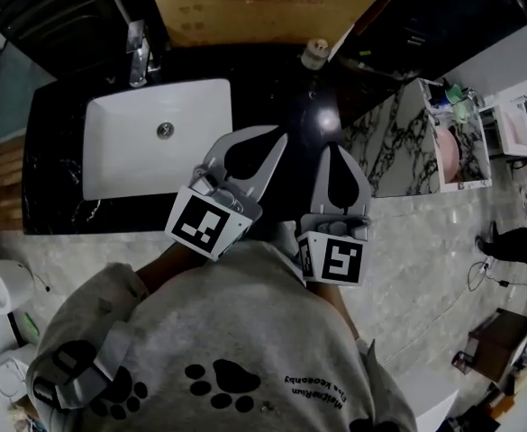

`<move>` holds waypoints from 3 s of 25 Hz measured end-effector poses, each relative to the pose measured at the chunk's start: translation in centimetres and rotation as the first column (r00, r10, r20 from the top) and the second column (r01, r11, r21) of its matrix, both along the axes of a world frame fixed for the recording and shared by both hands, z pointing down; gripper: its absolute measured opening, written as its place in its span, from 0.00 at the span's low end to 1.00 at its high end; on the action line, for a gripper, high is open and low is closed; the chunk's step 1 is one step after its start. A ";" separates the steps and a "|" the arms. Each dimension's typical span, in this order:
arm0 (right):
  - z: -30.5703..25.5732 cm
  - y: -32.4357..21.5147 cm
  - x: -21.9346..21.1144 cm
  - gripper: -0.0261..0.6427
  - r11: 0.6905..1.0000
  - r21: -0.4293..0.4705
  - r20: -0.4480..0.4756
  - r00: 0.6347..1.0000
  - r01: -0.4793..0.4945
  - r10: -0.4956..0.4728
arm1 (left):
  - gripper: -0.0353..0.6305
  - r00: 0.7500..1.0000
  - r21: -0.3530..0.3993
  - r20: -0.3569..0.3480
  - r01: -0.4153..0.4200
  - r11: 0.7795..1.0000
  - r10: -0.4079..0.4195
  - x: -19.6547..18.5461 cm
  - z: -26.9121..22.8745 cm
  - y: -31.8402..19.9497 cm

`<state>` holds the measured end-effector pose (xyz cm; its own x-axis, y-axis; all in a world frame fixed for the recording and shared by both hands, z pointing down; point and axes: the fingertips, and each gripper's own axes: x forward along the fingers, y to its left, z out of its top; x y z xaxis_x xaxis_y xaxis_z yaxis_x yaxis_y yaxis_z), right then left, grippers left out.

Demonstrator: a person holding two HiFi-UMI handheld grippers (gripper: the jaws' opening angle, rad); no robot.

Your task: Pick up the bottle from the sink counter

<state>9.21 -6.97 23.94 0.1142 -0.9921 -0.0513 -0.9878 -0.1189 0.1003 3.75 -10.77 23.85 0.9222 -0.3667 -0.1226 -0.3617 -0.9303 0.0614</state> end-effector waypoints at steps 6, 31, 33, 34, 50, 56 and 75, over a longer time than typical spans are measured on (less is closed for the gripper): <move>0.4 -1.2 0.2 0.04 1.000 -0.003 0.008 1.000 0.022 -0.022 | 0.05 1.000 -0.001 0.002 0.014 1.000 -0.014 0.4 0.1 -0.8; 1.1 -8.7 6.5 0.04 0.976 -0.018 -0.019 0.976 0.217 -0.217 | 0.05 0.990 -0.005 -0.007 0.144 0.990 -0.144 7.6 0.4 -5.7; 1.3 -9.1 6.9 0.04 0.973 -0.018 -0.026 0.973 0.229 -0.230 | 0.05 0.988 -0.006 0.000 0.156 0.988 -0.156 8.0 0.7 -6.0; 1.4 -9.3 7.0 0.04 0.972 -0.018 -0.027 0.972 0.234 -0.235 | 0.05 0.987 -0.006 0.002 0.161 0.987 -0.161 8.2 0.8 -6.2; 5.5 -13.2 10.7 0.04 0.952 -0.066 -0.006 0.954 0.298 -0.299 | 0.05 0.976 -0.024 0.046 0.216 0.976 -0.215 11.0 4.3 -8.9; 6.9 -14.8 11.8 0.04 0.948 -0.075 -0.012 0.950 0.309 -0.311 | 0.05 0.975 -0.015 0.055 0.218 0.976 -0.216 11.7 5.5 -10.0; 12.5 -19.6 14.1 0.04 0.938 -0.130 -0.007 0.945 0.322 -0.326 | 0.05 0.974 -0.057 0.073 0.217 0.974 -0.213 13.9 9.8 -13.5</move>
<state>23.32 -26.53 36.44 -0.2143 -0.9737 0.0777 -0.9672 0.2226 0.1220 17.61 -24.24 33.62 0.8263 -0.5623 -0.0336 -0.5580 -0.8252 0.0876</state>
